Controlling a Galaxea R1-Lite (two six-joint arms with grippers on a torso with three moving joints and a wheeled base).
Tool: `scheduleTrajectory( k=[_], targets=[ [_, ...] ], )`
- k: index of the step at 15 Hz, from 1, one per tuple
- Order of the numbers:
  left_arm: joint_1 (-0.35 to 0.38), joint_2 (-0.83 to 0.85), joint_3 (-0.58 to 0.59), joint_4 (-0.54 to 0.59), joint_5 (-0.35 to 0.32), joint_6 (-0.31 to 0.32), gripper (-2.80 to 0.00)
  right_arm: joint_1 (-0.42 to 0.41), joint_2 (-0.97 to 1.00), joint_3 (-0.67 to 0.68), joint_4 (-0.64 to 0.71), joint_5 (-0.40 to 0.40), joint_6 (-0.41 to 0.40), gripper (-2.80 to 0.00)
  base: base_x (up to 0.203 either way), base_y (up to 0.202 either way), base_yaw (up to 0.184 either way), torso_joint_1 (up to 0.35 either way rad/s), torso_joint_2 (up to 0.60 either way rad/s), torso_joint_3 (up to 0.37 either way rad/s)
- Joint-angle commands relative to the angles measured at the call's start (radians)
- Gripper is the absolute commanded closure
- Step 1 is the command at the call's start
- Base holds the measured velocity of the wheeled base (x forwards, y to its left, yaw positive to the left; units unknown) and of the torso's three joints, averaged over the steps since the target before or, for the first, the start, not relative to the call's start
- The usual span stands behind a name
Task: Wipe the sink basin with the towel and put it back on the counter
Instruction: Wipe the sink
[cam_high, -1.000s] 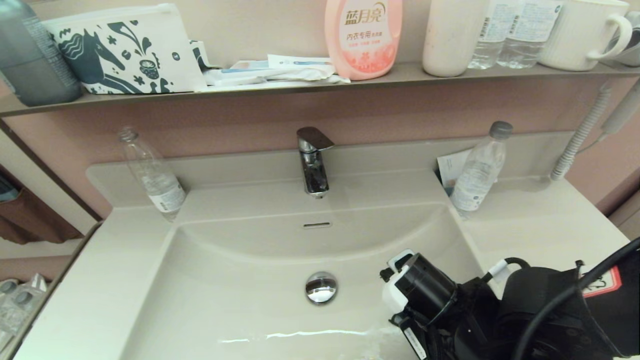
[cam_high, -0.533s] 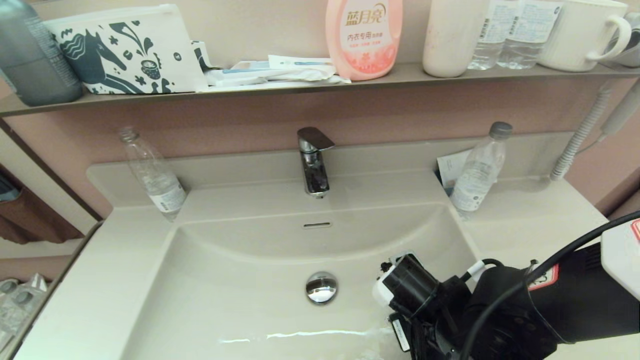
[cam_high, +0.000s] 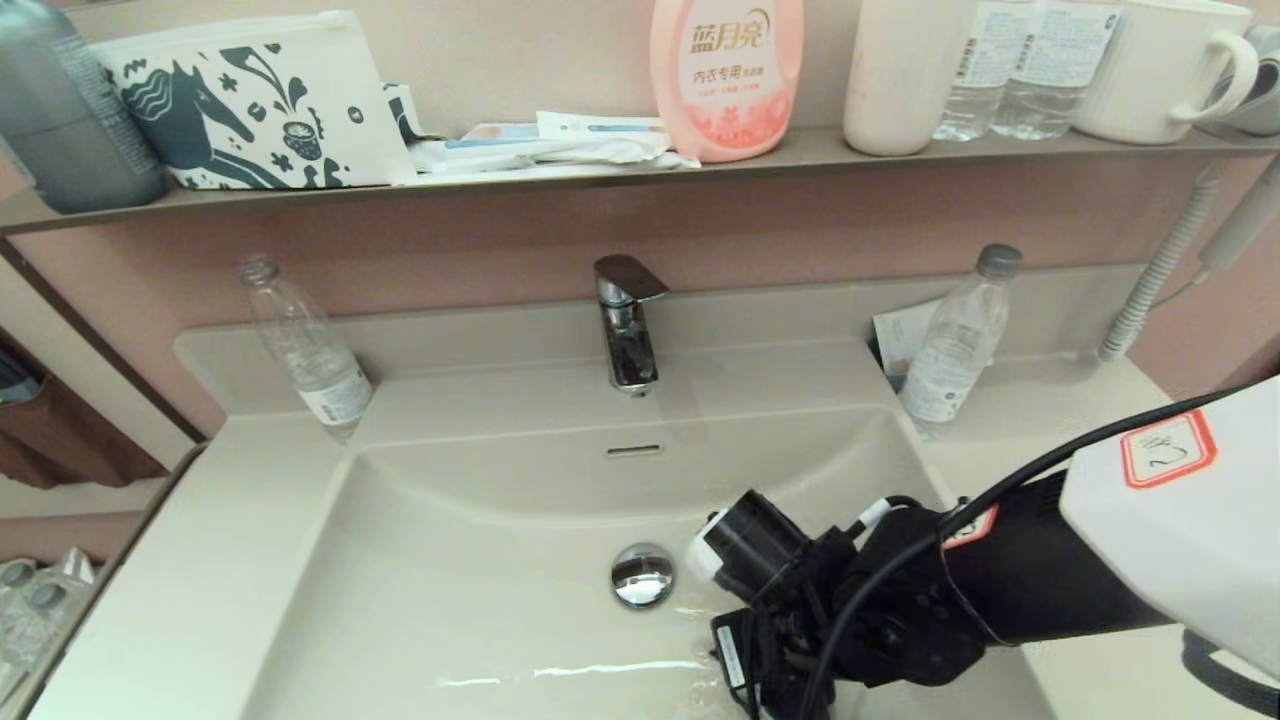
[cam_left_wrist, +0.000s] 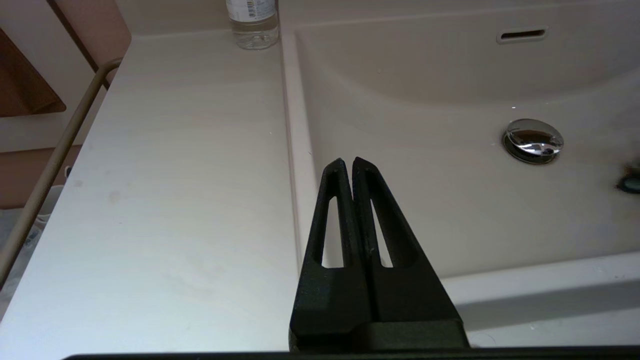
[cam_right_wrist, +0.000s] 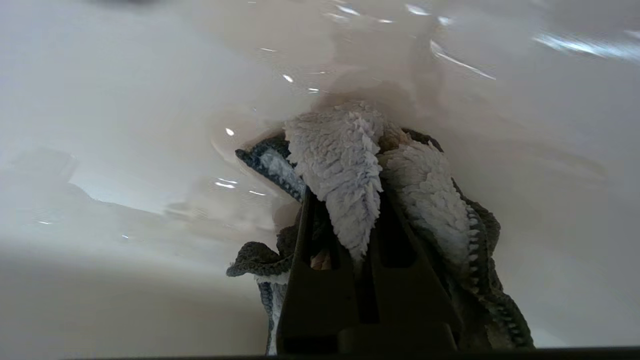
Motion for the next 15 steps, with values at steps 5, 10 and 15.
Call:
scheduleTrajectory(
  k=[5,10,15],
  targets=[
    [0.0,0.002,0.0,0.0,0.001,0.0,0.0,0.076,0.135,-0.262,0.056,0.099,0.018,0.0,0.0,0.0,0.0,0.0,0.0,0.0],
    [0.0,0.002,0.0,0.0,0.001,0.0,0.0,0.113,0.284,-0.579,0.162,0.151,0.02,0.0,0.0,0.0,0.0,0.0,0.0,0.0],
    [0.0,0.002,0.0,0.0,0.001,0.0,0.0,0.123,0.42,-0.776,0.135,0.178,0.016,0.0,0.0,0.0,0.0,0.0,0.0,0.0]
  ],
)
